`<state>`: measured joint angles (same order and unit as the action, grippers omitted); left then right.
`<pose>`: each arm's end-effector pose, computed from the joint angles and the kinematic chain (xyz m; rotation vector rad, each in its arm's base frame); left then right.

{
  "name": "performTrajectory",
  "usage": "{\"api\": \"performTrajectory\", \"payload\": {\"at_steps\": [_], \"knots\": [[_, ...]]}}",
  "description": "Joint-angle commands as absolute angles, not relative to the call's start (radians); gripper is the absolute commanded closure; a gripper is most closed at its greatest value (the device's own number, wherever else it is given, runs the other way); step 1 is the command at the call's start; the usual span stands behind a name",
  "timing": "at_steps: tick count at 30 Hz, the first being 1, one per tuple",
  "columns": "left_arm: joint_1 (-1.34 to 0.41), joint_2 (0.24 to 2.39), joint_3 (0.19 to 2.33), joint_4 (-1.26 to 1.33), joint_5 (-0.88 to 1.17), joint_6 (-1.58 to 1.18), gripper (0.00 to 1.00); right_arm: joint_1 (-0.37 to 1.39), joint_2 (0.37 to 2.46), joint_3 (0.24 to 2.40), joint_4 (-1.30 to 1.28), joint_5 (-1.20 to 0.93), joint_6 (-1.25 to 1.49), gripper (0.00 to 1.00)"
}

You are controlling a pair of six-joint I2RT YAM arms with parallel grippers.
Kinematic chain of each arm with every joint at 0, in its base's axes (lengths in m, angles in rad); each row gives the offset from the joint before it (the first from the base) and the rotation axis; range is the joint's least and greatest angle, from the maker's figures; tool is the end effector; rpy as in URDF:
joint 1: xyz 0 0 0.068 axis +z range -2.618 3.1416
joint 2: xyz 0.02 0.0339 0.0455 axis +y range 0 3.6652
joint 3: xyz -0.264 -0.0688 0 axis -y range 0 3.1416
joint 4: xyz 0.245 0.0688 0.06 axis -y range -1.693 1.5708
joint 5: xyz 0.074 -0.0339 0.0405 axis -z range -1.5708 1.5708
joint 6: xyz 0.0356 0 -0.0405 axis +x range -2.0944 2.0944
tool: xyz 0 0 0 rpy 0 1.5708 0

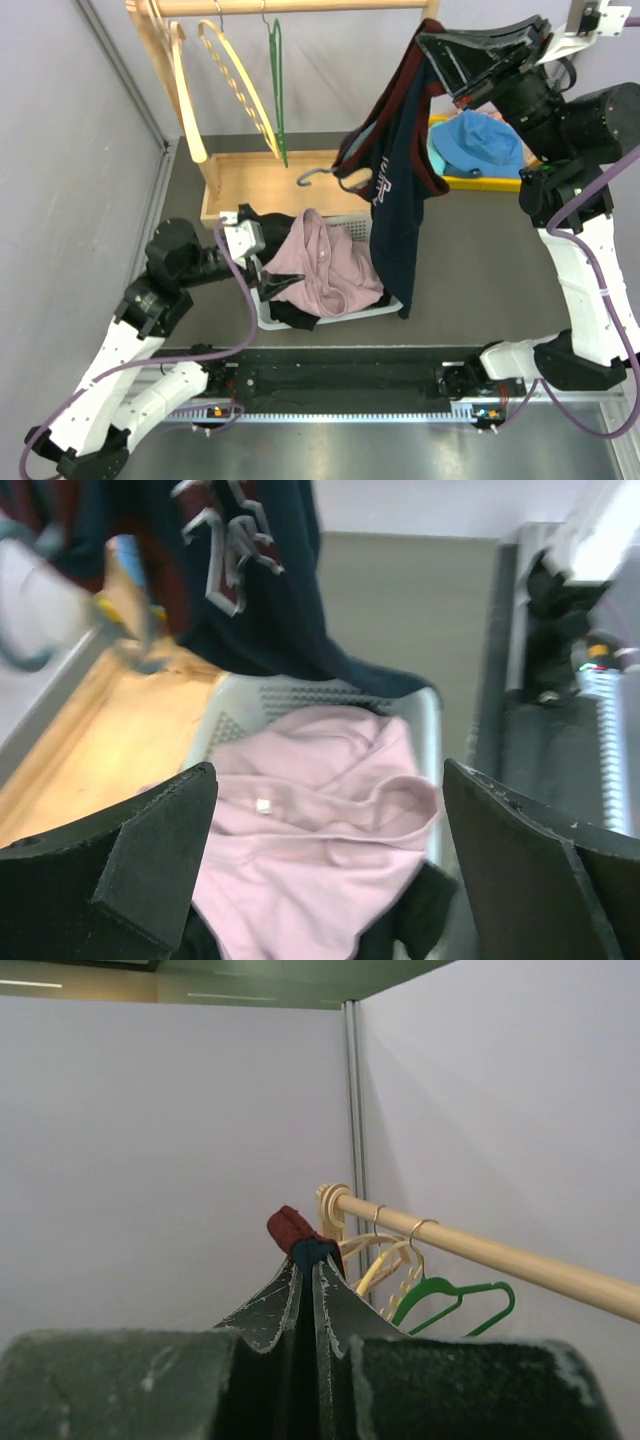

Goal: Remove the tank top from the hanger
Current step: Pick up the hanger from the clothesline, then remove the tank top from the hanger.

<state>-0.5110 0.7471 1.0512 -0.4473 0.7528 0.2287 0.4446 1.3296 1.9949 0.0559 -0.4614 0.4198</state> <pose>0.1111 -0.0902 0.4092 1.1261 1.3378 -0.8490 0.1667 0.0970 0.6382 -0.4633 0.8659 0.9930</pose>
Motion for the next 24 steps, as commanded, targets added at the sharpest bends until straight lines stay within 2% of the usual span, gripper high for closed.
{"api": "performTrajectory", "payload": {"at_steps": [1,6,8,10,15,20,24], "knots": [[-0.532,0.686,0.881,-0.204,0.566,0.37,0.01,0.494,1.279,1.967,0.061,-0.453,0.365,1.0],[-0.551,0.702,0.789,0.036,0.52,0.254,0.01,0.517,1.278,1.957,0.022,-0.462,0.353,1.0],[-0.563,0.754,0.82,0.069,0.526,0.201,0.01,0.525,1.275,1.953,0.015,-0.462,0.348,1.0],[-0.58,0.794,0.9,0.068,0.57,0.109,0.01,0.526,1.273,1.953,0.006,-0.465,0.347,1.0],[-0.664,0.859,0.988,0.084,0.632,0.078,0.01,0.532,1.279,1.945,0.005,-0.465,0.351,1.0],[-0.707,0.856,1.003,0.003,0.73,0.144,0.01,0.552,1.298,1.948,0.003,-0.454,0.337,1.0],[-0.723,0.835,0.985,-0.074,0.72,0.212,0.01,0.56,1.312,1.954,0.003,-0.44,0.331,1.0]]}}
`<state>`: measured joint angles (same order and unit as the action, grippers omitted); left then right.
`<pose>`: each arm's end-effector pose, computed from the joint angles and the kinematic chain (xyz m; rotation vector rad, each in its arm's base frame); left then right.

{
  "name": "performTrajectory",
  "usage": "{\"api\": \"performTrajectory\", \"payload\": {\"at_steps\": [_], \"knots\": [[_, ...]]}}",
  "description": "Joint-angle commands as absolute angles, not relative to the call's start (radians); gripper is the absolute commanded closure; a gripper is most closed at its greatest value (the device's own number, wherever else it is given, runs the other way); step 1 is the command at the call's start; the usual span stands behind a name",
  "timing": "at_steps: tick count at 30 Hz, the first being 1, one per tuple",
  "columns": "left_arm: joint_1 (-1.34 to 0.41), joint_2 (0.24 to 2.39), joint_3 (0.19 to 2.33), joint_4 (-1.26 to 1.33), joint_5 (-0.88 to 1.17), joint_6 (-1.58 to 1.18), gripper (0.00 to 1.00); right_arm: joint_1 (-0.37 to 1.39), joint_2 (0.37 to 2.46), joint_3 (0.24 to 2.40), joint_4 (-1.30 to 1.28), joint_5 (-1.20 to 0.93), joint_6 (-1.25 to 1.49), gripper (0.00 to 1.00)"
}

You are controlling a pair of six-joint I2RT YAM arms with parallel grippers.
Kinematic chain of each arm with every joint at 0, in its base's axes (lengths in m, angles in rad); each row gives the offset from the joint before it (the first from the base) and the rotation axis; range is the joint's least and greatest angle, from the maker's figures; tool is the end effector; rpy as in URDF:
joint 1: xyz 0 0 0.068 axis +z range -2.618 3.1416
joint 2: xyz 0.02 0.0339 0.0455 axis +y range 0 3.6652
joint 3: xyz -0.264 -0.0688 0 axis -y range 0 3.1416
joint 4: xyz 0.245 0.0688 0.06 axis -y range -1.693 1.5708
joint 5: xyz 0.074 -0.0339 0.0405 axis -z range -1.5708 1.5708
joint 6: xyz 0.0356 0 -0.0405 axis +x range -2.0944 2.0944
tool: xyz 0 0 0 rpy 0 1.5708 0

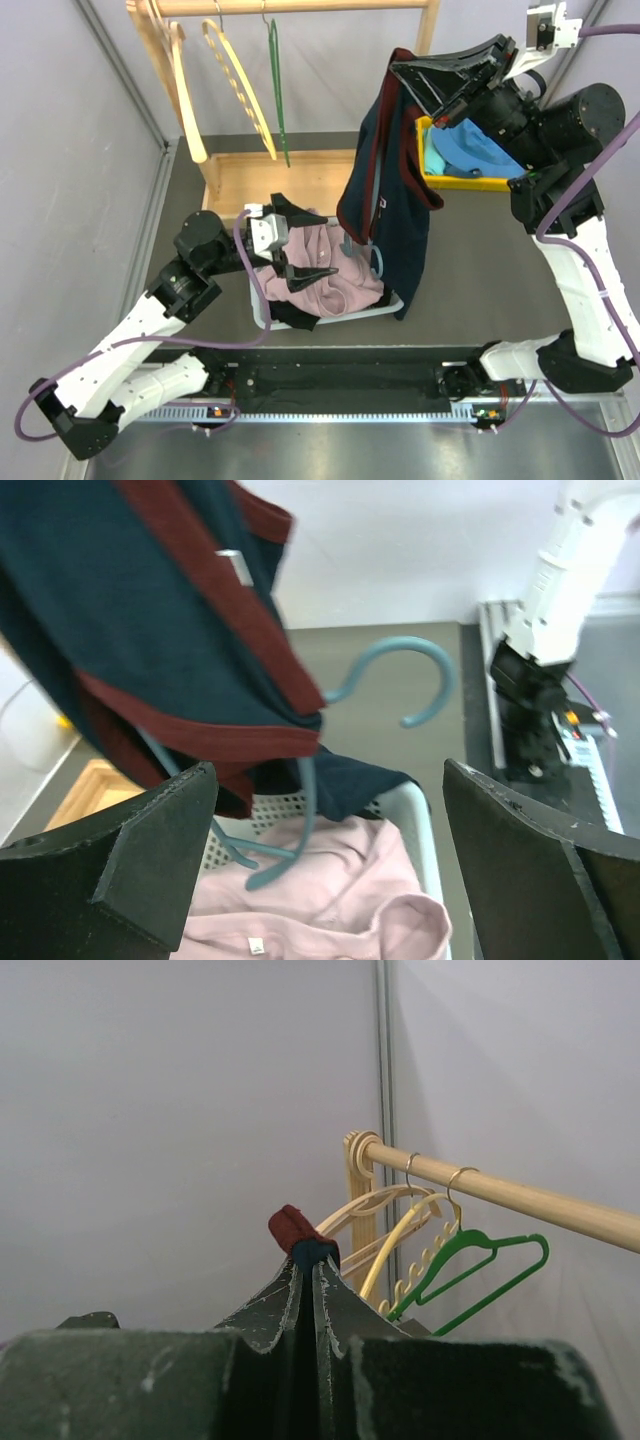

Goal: Remove the tank top from the hanger

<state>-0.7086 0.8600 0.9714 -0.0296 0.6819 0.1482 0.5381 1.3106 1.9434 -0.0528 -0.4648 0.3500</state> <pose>0.1265 -0.1380 0.4087 1.1320 1.1083 -0.9478 0.1659 0.1176 0.6199 -0.5407 0.9737 1.0291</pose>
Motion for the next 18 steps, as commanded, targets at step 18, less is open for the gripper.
{"api": "performTrajectory", "payload": {"at_steps": [18], "knots": [[-0.739,0.818,0.927,-0.146,0.63,0.255,0.01,0.969,1.46,2.153,-0.189,0.212,-0.222,1.0]]}}
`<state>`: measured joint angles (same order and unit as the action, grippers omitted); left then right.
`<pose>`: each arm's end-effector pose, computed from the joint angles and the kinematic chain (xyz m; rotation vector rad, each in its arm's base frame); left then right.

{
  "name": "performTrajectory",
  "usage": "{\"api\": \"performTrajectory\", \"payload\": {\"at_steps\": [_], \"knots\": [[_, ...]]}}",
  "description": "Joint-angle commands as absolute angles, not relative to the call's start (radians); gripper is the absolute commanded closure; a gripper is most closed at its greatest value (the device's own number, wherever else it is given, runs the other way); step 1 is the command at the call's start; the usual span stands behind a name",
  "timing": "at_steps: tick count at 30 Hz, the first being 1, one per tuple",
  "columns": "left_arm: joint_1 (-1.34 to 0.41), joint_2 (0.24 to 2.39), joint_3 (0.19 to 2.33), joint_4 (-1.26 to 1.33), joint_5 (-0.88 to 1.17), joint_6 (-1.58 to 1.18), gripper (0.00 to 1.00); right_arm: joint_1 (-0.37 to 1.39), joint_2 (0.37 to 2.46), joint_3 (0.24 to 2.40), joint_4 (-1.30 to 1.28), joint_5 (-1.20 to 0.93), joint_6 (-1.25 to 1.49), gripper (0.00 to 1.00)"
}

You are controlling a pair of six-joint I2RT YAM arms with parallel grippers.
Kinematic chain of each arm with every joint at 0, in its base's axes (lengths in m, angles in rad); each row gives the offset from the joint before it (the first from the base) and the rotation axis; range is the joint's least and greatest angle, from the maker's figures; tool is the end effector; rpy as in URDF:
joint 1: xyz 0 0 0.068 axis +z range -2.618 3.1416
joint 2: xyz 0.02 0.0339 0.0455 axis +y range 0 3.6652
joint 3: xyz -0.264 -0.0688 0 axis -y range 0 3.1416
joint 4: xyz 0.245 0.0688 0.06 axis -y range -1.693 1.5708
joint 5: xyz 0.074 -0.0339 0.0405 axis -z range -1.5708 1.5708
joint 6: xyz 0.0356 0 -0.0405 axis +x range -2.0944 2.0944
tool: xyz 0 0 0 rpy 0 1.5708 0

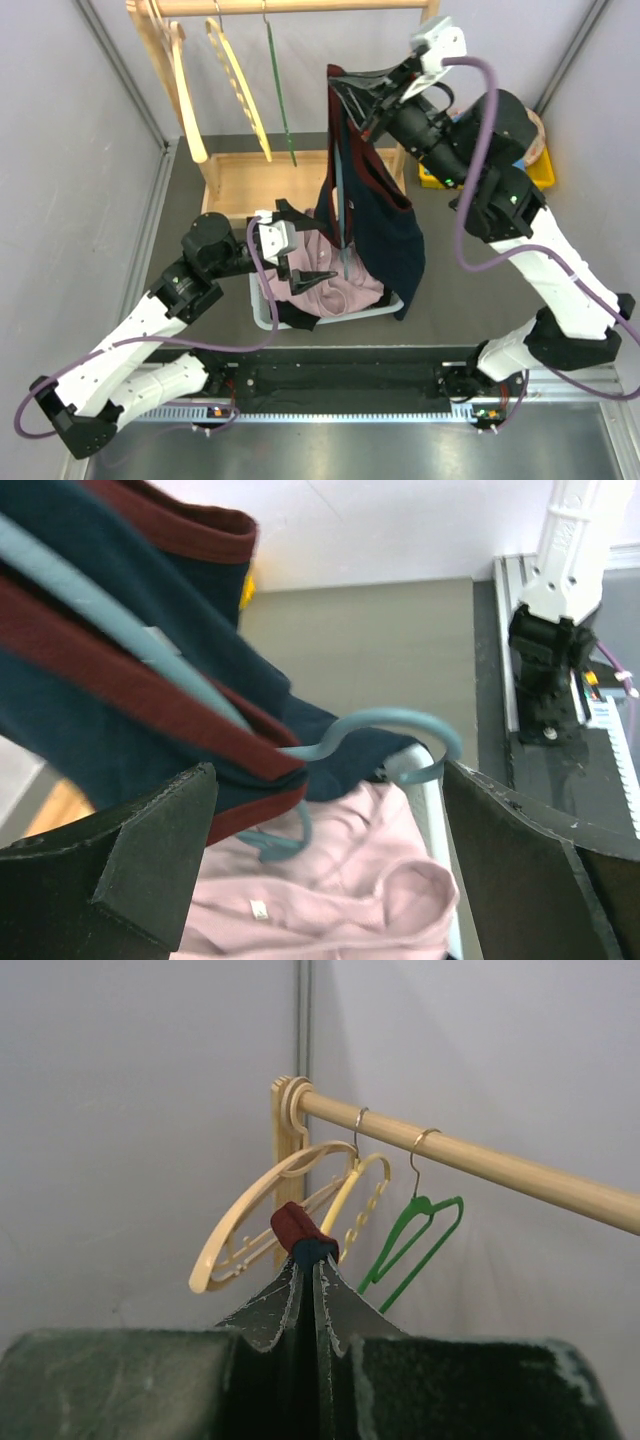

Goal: Remove the tank top from the hanger

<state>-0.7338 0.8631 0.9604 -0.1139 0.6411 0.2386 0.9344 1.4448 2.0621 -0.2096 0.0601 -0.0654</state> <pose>0.1260 -0.1423 0.3959 1.1906 1.1522 -0.8866 0.1517 0.2017 0.6096 -0.5241 1.0735 0.7316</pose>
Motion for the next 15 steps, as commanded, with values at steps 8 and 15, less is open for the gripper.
{"api": "performTrajectory", "payload": {"at_steps": [8,15], "knots": [[-0.742,0.761,0.893,-0.192,0.58,0.216,0.01,0.974,1.494,2.174,-0.206,0.225,-0.238,1.0],[-0.742,0.712,0.893,-0.265,0.534,0.219,0.01,0.983,1.525,2.2,-0.199,0.282,-0.314,1.0]]}}
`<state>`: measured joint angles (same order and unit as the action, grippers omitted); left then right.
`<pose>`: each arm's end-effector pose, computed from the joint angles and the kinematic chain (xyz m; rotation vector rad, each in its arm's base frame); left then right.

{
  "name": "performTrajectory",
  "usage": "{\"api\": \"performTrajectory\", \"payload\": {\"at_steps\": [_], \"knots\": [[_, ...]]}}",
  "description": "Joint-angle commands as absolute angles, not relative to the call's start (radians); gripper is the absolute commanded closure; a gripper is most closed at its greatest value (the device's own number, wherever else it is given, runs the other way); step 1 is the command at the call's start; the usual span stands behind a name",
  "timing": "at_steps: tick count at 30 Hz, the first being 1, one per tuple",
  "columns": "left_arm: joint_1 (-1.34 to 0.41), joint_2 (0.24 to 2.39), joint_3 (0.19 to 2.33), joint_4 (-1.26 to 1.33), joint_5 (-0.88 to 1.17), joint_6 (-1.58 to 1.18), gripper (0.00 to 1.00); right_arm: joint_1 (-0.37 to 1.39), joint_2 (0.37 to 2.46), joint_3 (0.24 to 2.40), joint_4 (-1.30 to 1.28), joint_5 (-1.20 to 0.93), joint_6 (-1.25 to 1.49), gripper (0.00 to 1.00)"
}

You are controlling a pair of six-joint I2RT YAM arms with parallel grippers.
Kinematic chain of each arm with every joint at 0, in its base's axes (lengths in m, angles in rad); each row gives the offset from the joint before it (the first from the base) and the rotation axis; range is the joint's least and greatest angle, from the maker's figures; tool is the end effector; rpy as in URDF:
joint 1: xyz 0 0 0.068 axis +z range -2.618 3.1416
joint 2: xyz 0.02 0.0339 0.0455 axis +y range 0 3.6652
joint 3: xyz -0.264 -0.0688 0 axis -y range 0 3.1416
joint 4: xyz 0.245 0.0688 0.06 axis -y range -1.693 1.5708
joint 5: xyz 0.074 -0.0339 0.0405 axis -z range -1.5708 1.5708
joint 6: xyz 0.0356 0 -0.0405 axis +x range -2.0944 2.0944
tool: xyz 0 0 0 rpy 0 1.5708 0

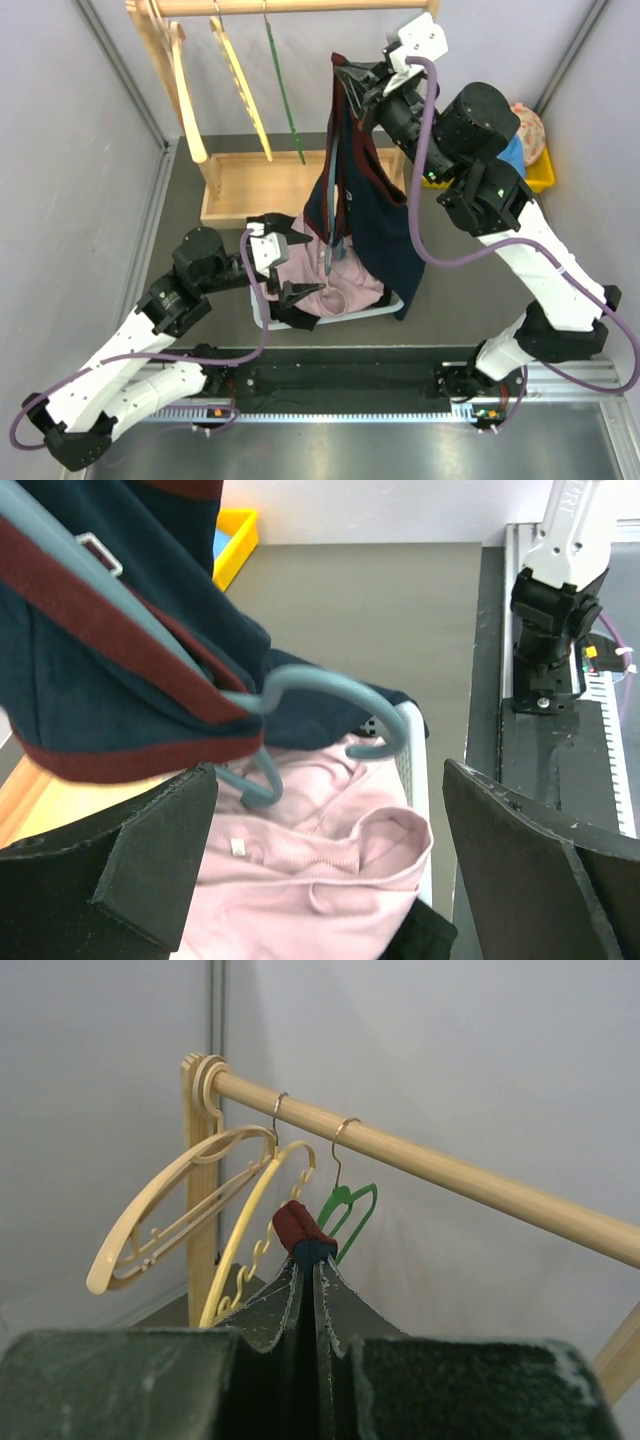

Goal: Remove the tank top from the hanger

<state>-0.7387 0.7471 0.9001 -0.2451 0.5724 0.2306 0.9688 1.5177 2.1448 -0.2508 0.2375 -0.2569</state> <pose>0.1074 -0.1239 0.3800 1.1687 1.2625 -0.8541 0.1599 0.2179 0.6094 -0.5185 1.1036 0.4811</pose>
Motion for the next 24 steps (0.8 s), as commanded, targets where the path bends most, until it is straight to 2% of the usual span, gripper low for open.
{"api": "performTrajectory", "payload": {"at_steps": [1,14,23,24], "knots": [[-0.741,0.709,0.891,-0.262,0.523,0.218,0.01,0.985,1.532,2.201,-0.201,0.281,-0.316,1.0],[-0.741,0.707,0.893,-0.268,0.542,0.152,0.01,0.994,1.609,2.28,-0.229,0.313,-0.37,1.0],[-0.741,0.745,0.851,-0.149,0.428,0.21,0.01,1.019,1.497,2.145,-0.201,0.301,-0.33,1.0],[-0.741,0.77,0.853,-0.144,0.413,0.216,0.04,1.022,1.483,2.12,-0.201,0.304,-0.33,1.0]]}}
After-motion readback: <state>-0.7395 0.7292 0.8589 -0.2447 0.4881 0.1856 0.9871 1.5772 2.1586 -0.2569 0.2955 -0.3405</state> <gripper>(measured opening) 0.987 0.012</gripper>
